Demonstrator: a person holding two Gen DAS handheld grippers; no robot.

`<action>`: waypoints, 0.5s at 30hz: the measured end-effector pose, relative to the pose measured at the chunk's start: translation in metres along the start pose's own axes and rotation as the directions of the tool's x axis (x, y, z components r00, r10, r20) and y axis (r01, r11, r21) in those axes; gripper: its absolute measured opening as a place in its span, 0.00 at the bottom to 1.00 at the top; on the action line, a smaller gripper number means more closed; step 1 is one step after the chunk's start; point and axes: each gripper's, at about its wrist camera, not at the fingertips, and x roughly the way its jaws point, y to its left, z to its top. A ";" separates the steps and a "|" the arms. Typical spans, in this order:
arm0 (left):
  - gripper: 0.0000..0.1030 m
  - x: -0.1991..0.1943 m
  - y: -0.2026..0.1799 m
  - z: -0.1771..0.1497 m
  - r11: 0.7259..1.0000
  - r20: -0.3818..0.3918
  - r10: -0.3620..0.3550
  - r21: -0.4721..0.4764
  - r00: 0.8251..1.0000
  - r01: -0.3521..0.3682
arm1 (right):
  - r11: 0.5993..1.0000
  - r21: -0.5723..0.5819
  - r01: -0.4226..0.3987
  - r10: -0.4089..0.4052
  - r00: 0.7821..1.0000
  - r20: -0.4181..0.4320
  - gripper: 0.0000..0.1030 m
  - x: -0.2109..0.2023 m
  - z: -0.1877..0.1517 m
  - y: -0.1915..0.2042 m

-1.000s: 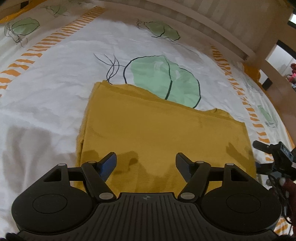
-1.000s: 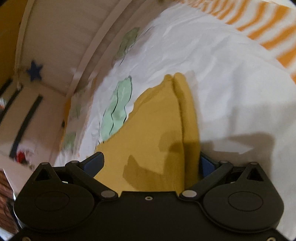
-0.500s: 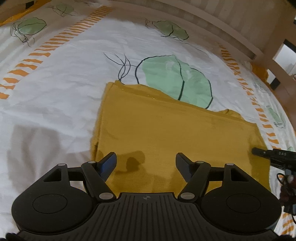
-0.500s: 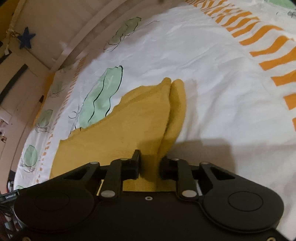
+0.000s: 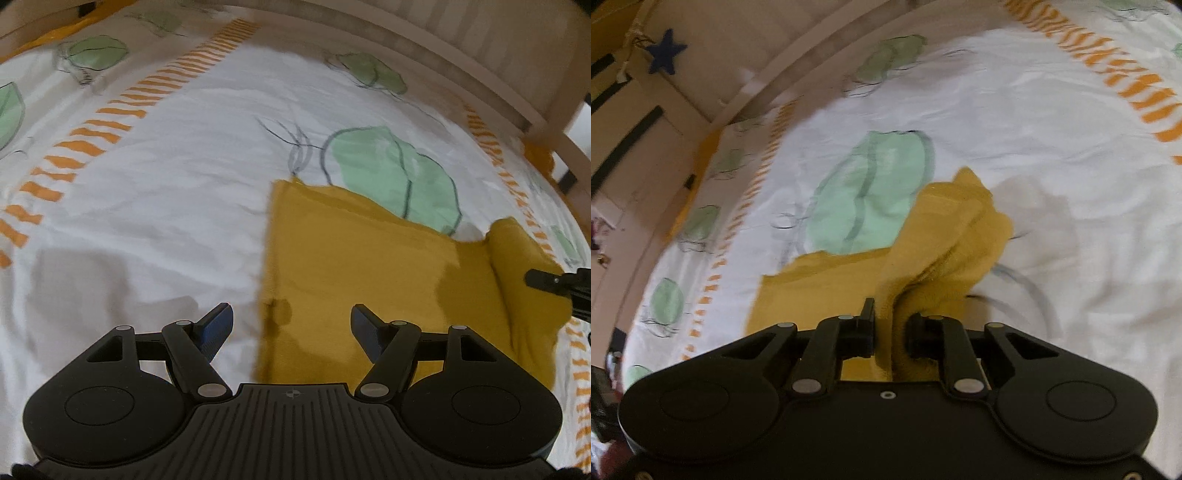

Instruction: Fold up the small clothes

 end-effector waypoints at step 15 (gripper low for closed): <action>0.67 -0.024 0.048 0.010 0.994 0.046 -0.014 -0.103 0.999 0.019 | 0.999 0.003 -0.035 0.035 0.998 -0.061 0.23 0.087 -0.034 0.098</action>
